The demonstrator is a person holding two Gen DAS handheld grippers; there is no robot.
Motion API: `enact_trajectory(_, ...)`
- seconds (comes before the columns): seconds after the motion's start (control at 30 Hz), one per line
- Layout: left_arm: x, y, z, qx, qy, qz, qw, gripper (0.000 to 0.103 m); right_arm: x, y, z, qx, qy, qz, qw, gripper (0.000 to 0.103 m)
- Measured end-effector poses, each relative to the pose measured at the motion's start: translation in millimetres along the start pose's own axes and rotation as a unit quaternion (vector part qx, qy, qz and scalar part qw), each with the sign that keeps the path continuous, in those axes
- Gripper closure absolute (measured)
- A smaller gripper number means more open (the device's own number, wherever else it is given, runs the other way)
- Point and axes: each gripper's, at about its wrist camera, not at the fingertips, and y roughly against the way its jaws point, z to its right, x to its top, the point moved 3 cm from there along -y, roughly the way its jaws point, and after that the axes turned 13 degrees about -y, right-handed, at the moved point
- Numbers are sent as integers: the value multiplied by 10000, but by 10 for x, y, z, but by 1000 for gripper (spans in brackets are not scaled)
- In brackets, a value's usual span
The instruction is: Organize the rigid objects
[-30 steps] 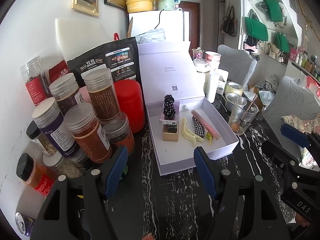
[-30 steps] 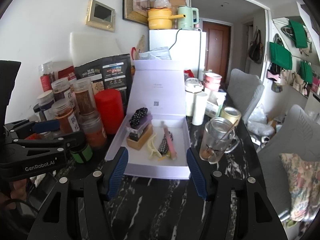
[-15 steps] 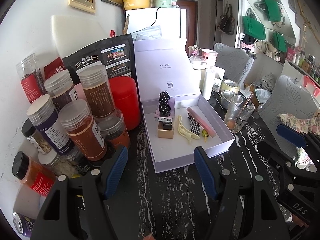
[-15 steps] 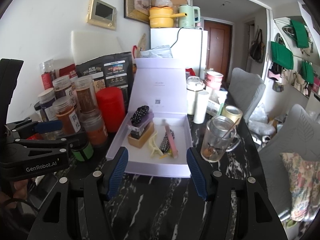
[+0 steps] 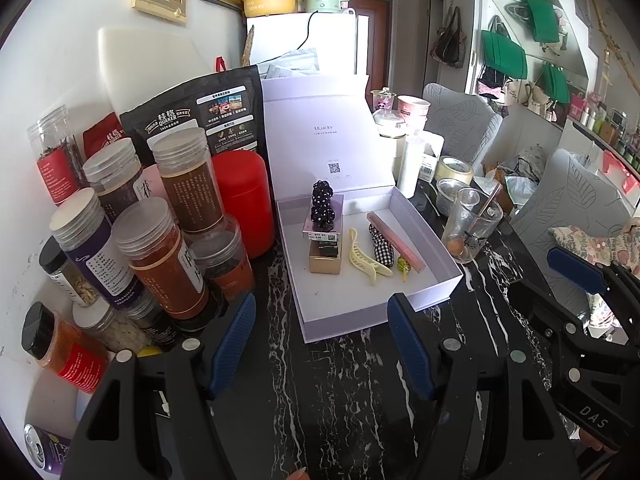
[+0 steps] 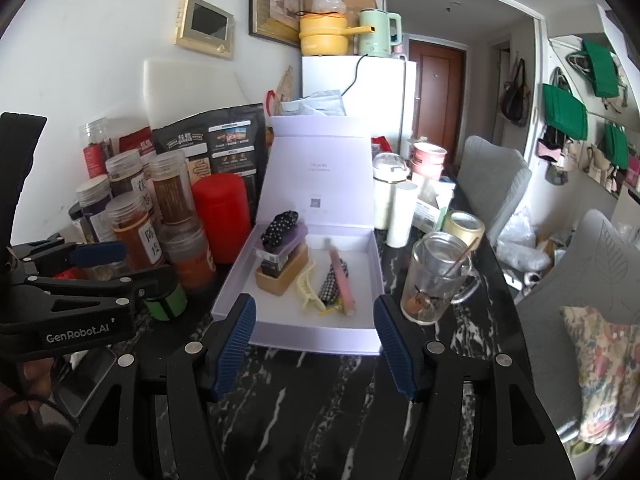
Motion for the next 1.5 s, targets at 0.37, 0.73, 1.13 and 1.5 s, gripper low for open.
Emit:
enact_trajectory(0.37, 28, 17, 35, -62, -50, 0, 10000, 35, 1, 10, 15, -15, -27, 5, 10000, 39)
enact_trajectory(0.73, 29, 36, 57, -86, -51, -2, 9999, 35, -8, 39, 69, -44, -56, 18, 10000, 39)
enact_trajectory(1.13, 26, 23, 101, -133, -103, -20, 9999, 35, -21, 47, 125, -91, -91, 9, 9999, 38)
enact_trajectory(1.5, 31, 46, 104, -129, -127, -1, 9998, 35, -32, 50, 140, -70, -119, -7, 9999, 37)
